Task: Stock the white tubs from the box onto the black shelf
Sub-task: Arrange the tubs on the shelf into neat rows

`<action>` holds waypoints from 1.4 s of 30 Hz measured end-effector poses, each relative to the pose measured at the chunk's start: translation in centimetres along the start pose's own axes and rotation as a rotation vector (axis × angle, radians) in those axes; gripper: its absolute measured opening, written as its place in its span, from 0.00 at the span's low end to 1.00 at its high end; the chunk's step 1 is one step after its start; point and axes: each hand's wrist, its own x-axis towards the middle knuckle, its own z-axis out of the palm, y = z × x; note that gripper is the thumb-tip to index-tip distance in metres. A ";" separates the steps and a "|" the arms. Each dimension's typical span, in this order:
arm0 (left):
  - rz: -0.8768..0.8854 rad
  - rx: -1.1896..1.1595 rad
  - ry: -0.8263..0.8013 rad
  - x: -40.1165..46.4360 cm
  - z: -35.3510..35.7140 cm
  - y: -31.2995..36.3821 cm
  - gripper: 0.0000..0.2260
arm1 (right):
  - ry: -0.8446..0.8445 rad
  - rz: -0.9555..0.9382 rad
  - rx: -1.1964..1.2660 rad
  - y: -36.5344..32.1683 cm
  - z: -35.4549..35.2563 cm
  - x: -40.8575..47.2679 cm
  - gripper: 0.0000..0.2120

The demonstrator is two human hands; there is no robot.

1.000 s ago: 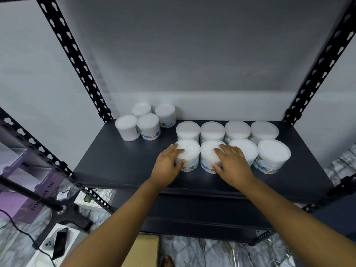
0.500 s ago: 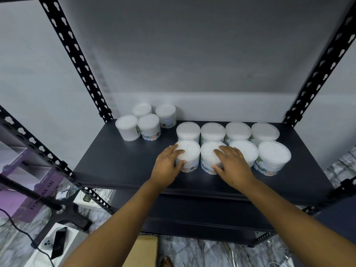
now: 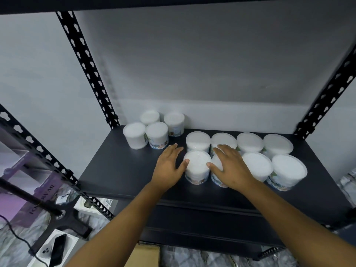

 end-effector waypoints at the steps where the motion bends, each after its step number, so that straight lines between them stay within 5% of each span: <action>1: -0.011 0.004 -0.002 0.3 -0.5 -0.4 0.24 | -0.010 -0.002 0.016 -0.7 0.1 0.8 0.29; 15: -0.045 0.271 0.058 5.8 -9.0 -9.7 0.27 | -0.129 -0.062 0.065 -10.8 4.4 13.4 0.31; 27: -0.135 0.464 -0.160 9.9 -12.0 -15.2 0.35 | -0.254 0.007 0.058 -14.5 6.6 19.0 0.39; 34: -0.271 0.348 -0.329 11.7 -12.3 -16.2 0.37 | -0.291 0.029 0.024 -15.0 7.8 20.7 0.39; 42: -0.281 0.091 -0.211 11.2 -11.8 -16.9 0.34 | -0.295 0.010 0.074 -14.1 8.3 20.6 0.40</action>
